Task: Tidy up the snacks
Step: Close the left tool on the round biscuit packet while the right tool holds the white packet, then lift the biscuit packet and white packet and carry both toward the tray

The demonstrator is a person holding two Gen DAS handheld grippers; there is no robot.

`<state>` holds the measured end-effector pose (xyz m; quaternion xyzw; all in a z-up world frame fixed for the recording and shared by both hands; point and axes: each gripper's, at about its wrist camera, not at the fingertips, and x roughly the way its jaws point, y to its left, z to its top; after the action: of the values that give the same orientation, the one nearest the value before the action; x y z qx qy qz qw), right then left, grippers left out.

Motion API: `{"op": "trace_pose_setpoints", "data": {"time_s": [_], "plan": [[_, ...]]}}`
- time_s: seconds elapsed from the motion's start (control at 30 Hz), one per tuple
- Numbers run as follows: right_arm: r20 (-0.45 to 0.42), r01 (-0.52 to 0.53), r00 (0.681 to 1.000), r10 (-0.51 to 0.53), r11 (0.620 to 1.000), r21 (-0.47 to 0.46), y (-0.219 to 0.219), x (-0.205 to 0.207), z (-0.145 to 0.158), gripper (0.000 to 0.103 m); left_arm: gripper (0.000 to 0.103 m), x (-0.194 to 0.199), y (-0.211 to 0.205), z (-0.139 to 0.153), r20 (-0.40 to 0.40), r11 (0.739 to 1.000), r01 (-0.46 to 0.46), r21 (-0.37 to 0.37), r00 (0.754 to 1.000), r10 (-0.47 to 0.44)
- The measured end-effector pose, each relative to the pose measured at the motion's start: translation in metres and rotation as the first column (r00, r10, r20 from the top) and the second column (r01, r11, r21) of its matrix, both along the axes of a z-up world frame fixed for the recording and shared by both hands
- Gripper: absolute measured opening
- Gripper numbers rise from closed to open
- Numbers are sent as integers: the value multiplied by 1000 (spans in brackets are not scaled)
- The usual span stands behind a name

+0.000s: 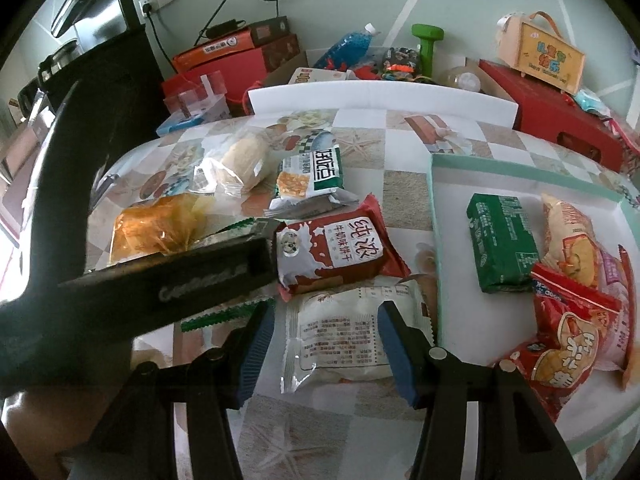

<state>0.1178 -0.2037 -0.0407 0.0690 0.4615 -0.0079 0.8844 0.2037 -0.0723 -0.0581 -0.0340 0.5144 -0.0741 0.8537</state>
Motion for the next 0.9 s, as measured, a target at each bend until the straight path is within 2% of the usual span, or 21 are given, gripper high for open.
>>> {"op": "trace_pose_setpoints", "data": {"time_s": [0.13,0.2,0.27,0.57,0.8,0.9], "plan": [[-3,3,1000,-3,1000,-2,-2,-1,0,57,76,-9,9,3,10,1000,8,-4,1000,-8],[-5,3,1000,-3,1000,-4,-2,-1,0,57,60,-12,14,5,12,1000,9,-4,1000,-9],[-6,2,1000,-2,1000,-8,-1,-1,0,58,54,-14,18,6,9,1000,12,-15,1000,-12],[-4,16,1000,-16,1000,-17,-4,-5,1,59,53,-31,28,7,-14,997,54,-47,998,-55],[-5,36,999,-36,998,-52,-8,-5,-1,60,53,-34,29,7,-23,996,62,-58,998,-64],[-7,25,1000,-25,997,-74,-4,-4,-3,63,53,-34,29,7,-25,996,63,-60,998,-65]]}}
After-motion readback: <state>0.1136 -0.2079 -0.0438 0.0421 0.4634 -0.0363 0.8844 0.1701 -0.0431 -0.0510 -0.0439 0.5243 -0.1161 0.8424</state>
